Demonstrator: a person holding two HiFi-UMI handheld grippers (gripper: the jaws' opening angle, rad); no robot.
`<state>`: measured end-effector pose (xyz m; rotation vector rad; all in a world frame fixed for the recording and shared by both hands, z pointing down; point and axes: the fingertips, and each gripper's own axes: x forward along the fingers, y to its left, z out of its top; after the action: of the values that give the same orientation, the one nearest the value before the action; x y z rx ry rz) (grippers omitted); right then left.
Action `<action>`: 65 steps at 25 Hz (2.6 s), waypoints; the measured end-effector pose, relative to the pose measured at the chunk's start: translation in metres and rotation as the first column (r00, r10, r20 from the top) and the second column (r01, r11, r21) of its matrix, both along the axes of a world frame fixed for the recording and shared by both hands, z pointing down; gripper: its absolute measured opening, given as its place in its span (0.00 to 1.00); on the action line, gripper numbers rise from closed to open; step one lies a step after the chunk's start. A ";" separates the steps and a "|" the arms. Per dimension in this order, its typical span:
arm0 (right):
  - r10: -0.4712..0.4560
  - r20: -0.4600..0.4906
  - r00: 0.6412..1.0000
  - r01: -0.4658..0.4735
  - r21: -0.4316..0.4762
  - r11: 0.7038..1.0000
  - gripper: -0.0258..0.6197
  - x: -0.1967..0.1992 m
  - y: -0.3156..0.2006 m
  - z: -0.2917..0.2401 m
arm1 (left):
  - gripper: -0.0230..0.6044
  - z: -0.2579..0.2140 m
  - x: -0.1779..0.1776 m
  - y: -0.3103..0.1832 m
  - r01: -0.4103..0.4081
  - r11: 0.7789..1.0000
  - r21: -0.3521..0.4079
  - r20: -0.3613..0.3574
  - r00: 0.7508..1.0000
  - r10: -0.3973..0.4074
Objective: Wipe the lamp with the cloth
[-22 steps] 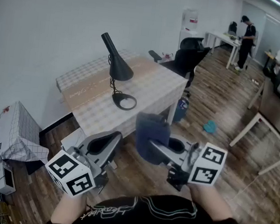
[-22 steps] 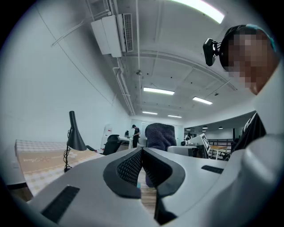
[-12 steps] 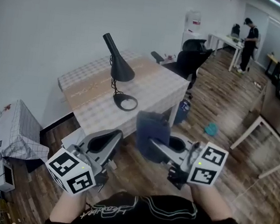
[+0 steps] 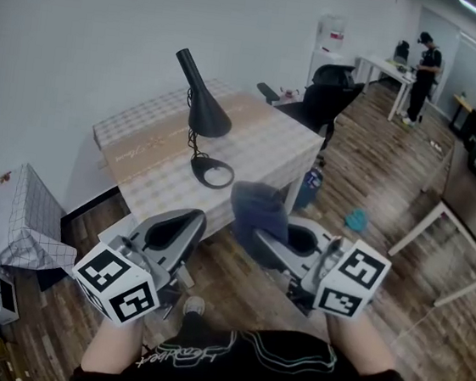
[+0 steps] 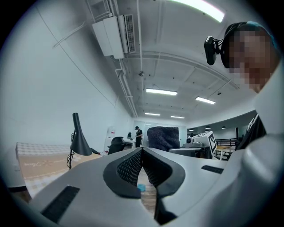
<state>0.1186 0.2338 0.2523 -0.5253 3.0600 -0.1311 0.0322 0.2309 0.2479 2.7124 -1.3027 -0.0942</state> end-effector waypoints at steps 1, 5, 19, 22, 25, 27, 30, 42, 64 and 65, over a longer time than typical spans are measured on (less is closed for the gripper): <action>0.003 -0.007 1.000 -0.003 0.005 1.000 0.12 -0.005 -0.006 0.001 | 0.04 0.002 -0.005 -0.006 -0.001 1.000 -0.003 -0.003 1.000 0.001; -0.004 -0.024 1.000 0.004 -0.010 1.000 0.12 -0.028 -0.035 0.006 | 0.04 0.007 -0.028 -0.037 -0.003 1.000 -0.017 -0.014 1.000 0.002; 0.094 -0.114 0.989 -0.091 0.024 0.996 0.12 -0.137 -0.179 -0.008 | 0.04 0.005 -0.139 -0.180 -0.056 0.996 -0.066 -0.058 0.997 0.052; 0.120 -0.125 0.985 -0.116 0.045 0.992 0.12 -0.161 -0.207 -0.015 | 0.04 0.002 -0.166 -0.208 -0.066 0.996 -0.064 -0.064 0.996 0.062; 0.159 -0.144 0.977 -0.150 0.073 0.986 0.12 -0.184 -0.234 -0.020 | 0.04 0.002 -0.190 -0.233 -0.084 0.994 -0.064 -0.074 0.994 0.080; 0.186 -0.159 0.970 -0.172 0.099 0.980 0.12 -0.197 -0.252 -0.025 | 0.04 0.004 -0.204 -0.248 -0.101 0.993 -0.066 -0.080 0.992 0.096; 0.239 -0.191 0.952 -0.210 0.161 0.964 0.12 -0.216 -0.275 -0.031 | 0.04 0.006 -0.219 -0.266 -0.129 0.990 -0.062 -0.085 0.989 0.123; 0.468 -0.280 0.838 -0.320 0.441 0.838 0.12 -0.261 -0.346 -0.077 | 0.04 0.011 -0.260 -0.320 -0.198 0.979 -0.038 -0.117 0.974 0.193; 0.709 -0.399 0.582 -0.279 0.721 0.635 0.12 -0.309 -0.427 -0.080 | 0.04 0.033 -0.293 -0.354 -0.199 0.978 -0.059 -0.189 0.964 0.184; 0.713 -0.405 0.572 -0.273 0.726 0.631 0.12 -0.310 -0.429 -0.077 | 0.04 0.033 -0.294 -0.354 -0.195 0.979 -0.062 -0.190 0.965 0.180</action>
<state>-0.1916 -0.1952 0.1756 -1.6955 3.0142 1.2846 -0.2616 -0.1231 0.2812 2.6691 -0.9740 -0.2602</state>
